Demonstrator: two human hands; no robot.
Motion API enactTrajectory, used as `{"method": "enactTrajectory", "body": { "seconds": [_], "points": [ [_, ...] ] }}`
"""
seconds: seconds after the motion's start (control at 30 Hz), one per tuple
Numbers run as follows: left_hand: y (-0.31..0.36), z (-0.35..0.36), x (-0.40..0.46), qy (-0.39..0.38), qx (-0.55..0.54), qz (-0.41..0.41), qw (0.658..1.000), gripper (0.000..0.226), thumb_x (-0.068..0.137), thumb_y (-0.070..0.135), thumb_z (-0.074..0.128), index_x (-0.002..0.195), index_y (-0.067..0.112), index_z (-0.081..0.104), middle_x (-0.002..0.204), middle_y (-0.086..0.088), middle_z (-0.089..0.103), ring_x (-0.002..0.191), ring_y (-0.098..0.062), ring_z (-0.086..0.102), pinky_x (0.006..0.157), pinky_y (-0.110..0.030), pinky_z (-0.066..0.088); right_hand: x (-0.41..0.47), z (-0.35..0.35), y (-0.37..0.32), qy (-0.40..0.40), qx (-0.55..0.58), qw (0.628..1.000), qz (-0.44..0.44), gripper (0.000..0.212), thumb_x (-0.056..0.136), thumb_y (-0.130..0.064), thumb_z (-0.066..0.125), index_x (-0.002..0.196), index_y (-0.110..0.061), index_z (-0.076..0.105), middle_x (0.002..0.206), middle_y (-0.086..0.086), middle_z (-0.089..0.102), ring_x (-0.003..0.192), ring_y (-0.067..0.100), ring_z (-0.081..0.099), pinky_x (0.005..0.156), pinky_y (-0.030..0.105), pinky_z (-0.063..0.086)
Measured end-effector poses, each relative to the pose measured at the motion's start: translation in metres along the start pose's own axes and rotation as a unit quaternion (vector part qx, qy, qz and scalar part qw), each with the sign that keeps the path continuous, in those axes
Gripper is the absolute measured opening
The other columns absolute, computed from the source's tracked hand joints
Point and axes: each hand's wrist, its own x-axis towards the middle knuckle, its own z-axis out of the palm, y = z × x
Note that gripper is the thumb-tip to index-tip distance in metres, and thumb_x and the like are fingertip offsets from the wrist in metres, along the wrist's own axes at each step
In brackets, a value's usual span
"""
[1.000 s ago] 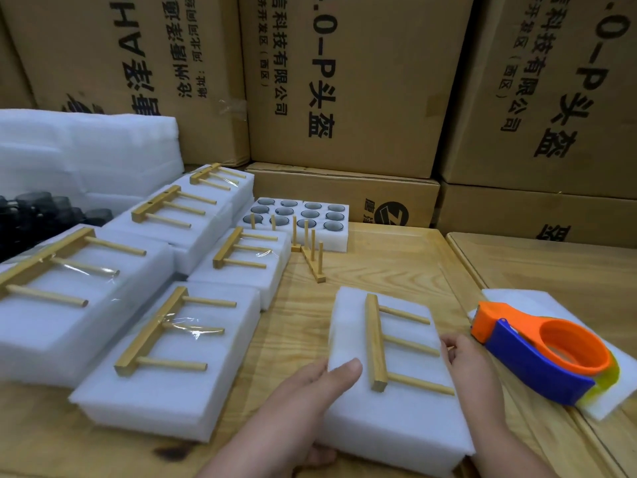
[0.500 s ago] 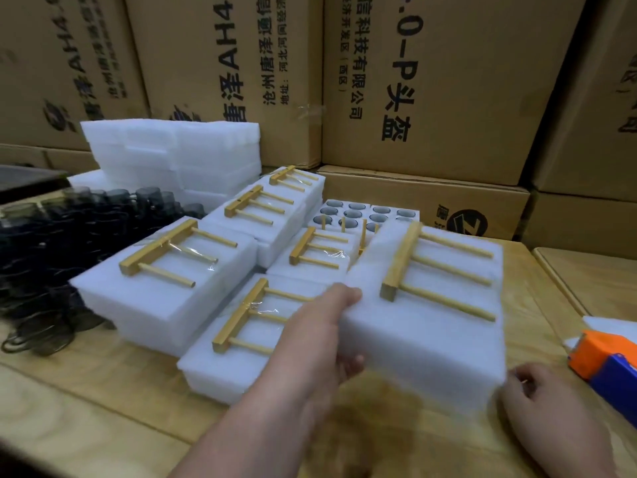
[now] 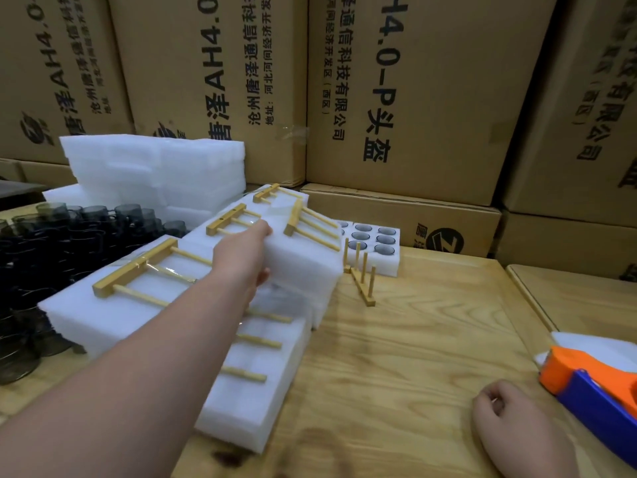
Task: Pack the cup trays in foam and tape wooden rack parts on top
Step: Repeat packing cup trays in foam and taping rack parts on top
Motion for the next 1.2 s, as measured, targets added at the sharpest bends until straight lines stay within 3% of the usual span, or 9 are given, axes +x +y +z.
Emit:
{"method": "enactTrajectory", "body": {
  "seconds": [0.13, 0.3, 0.6, 0.8, 0.9, 1.1, 1.17, 1.2],
  "points": [
    [-0.01, 0.006, 0.011, -0.002, 0.016, 0.017, 1.0, 0.022, 0.074, 0.041, 0.072, 0.081, 0.021, 0.063, 0.093, -0.001, 0.061, 0.082, -0.028, 0.064, 0.033, -0.018, 0.041, 0.0, -0.002, -0.004, 0.001, 0.002, 1.0, 0.002, 0.015, 0.088, -0.035, 0.056, 0.076, -0.029, 0.062, 0.073, -0.015, 0.065, 0.079, 0.015, 0.06, 0.072, 0.034, 0.046],
    [-0.019, 0.014, 0.017, -0.041, 0.011, 0.016, 0.999, 0.012, 0.082, 0.034, 0.071, 0.084, 0.024, 0.064, 0.099, 0.0, 0.057, 0.088, -0.022, 0.059, 0.045, -0.023, 0.053, -0.002, -0.004, -0.006, 0.003, 0.001, 1.0, 0.0, 0.015, 0.088, -0.034, 0.057, 0.075, -0.029, 0.062, 0.071, -0.017, 0.064, 0.078, 0.012, 0.06, 0.069, 0.032, 0.043],
    [-0.025, 0.01, 0.023, -0.043, 0.012, 0.005, 0.999, 0.011, 0.084, 0.03, 0.073, 0.085, 0.023, 0.064, 0.099, 0.0, 0.057, 0.092, -0.023, 0.06, 0.046, -0.025, 0.055, -0.004, -0.007, -0.009, 0.001, -0.006, 1.0, -0.005, 0.015, 0.089, -0.037, 0.056, 0.076, -0.03, 0.061, 0.072, -0.017, 0.065, 0.078, 0.009, 0.059, 0.069, 0.031, 0.042],
    [-0.029, 0.007, 0.03, -0.075, -0.014, -0.042, 0.996, 0.026, 0.085, 0.027, 0.075, 0.106, 0.016, 0.064, 0.11, -0.006, 0.058, 0.097, -0.026, 0.064, 0.048, -0.028, 0.056, -0.004, -0.006, -0.008, 0.002, -0.008, 1.0, -0.007, 0.016, 0.089, -0.037, 0.053, 0.078, -0.029, 0.061, 0.072, -0.016, 0.066, 0.08, 0.011, 0.061, 0.074, 0.032, 0.047],
    [-0.035, 0.009, 0.033, -0.064, -0.031, -0.05, 0.996, 0.037, 0.087, 0.026, 0.071, 0.12, 0.013, 0.06, 0.114, -0.009, 0.06, 0.099, -0.028, 0.064, 0.048, -0.029, 0.055, -0.002, -0.005, -0.007, -0.002, -0.008, 1.0, -0.003, 0.016, 0.088, -0.038, 0.053, 0.076, -0.029, 0.061, 0.069, -0.016, 0.066, 0.076, 0.007, 0.06, 0.071, 0.031, 0.046],
    [-0.037, 0.013, 0.04, 0.028, -0.055, -0.028, 0.998, 0.029, 0.089, 0.03, 0.069, 0.11, 0.013, 0.058, 0.098, 0.001, 0.056, 0.075, -0.02, 0.06, 0.058, -0.032, 0.058, 0.003, 0.001, 0.002, 0.011, -0.015, 1.0, -0.012, 0.016, 0.086, -0.039, 0.053, 0.075, -0.031, 0.06, 0.064, -0.017, 0.065, 0.071, 0.004, 0.059, 0.063, 0.03, 0.043],
    [-0.035, 0.014, 0.032, 0.034, -0.038, -0.012, 0.999, 0.02, 0.091, 0.027, 0.066, 0.105, 0.013, 0.062, 0.098, 0.0, 0.058, 0.072, -0.019, 0.057, 0.063, -0.033, 0.057, 0.004, 0.002, 0.004, 0.015, -0.022, 0.999, -0.018, 0.016, 0.086, -0.041, 0.052, 0.076, -0.031, 0.06, 0.065, -0.016, 0.065, 0.071, 0.003, 0.059, 0.062, 0.03, 0.043],
    [-0.034, 0.014, 0.025, 0.03, -0.012, -0.004, 0.999, 0.023, 0.091, 0.025, 0.064, 0.111, 0.013, 0.064, 0.101, -0.002, 0.058, 0.075, -0.021, 0.056, 0.067, -0.034, 0.056, 0.005, 0.003, 0.005, 0.014, -0.024, 0.999, -0.021, 0.016, 0.086, -0.042, 0.052, 0.076, -0.032, 0.06, 0.066, -0.016, 0.065, 0.071, 0.002, 0.059, 0.062, 0.03, 0.043]
  ]
}}
